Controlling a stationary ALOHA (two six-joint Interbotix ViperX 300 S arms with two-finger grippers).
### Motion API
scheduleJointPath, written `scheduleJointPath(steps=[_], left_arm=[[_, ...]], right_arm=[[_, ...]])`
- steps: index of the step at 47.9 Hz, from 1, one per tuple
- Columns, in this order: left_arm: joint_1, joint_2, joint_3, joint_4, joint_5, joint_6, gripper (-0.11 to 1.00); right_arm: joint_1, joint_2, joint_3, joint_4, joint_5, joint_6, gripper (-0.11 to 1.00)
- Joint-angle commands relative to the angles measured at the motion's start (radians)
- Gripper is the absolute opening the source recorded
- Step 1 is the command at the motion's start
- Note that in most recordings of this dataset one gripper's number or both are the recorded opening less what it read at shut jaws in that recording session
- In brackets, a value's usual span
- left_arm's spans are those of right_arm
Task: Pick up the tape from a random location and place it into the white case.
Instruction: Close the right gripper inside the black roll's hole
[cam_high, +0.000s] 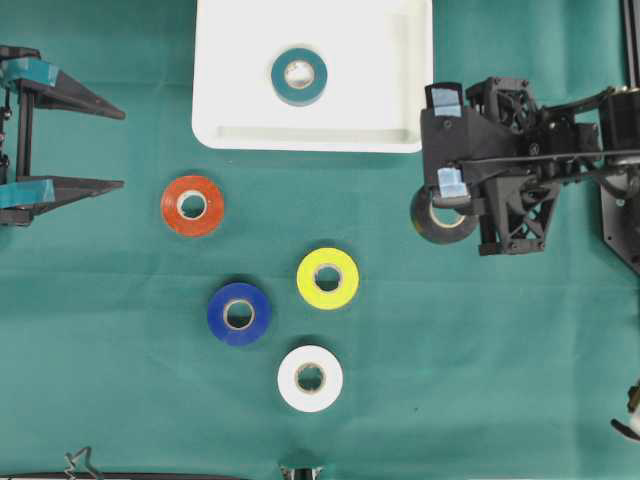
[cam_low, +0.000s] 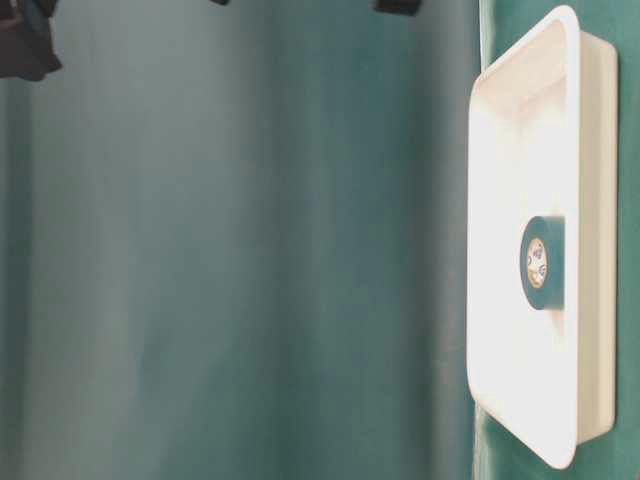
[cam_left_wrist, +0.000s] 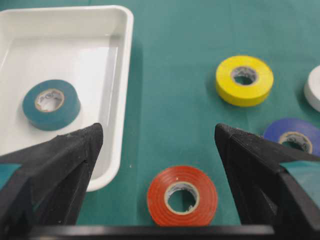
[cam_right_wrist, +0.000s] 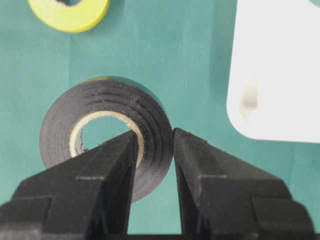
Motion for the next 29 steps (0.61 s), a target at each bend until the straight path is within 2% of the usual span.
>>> scheduleJointPath(steps=[1,29], left_arm=[[0.002,0.003,-0.011,-0.002,-0.005,-0.002,0.98],[0.002,0.003,-0.009,-0.002,-0.005,-0.002,0.98]], right_arm=[[0.0,-0.02,-0.049,-0.002,0.032,0.003,0.23],[-0.002,-0.02,-0.067,-0.002,0.061,0.003,0.23]])
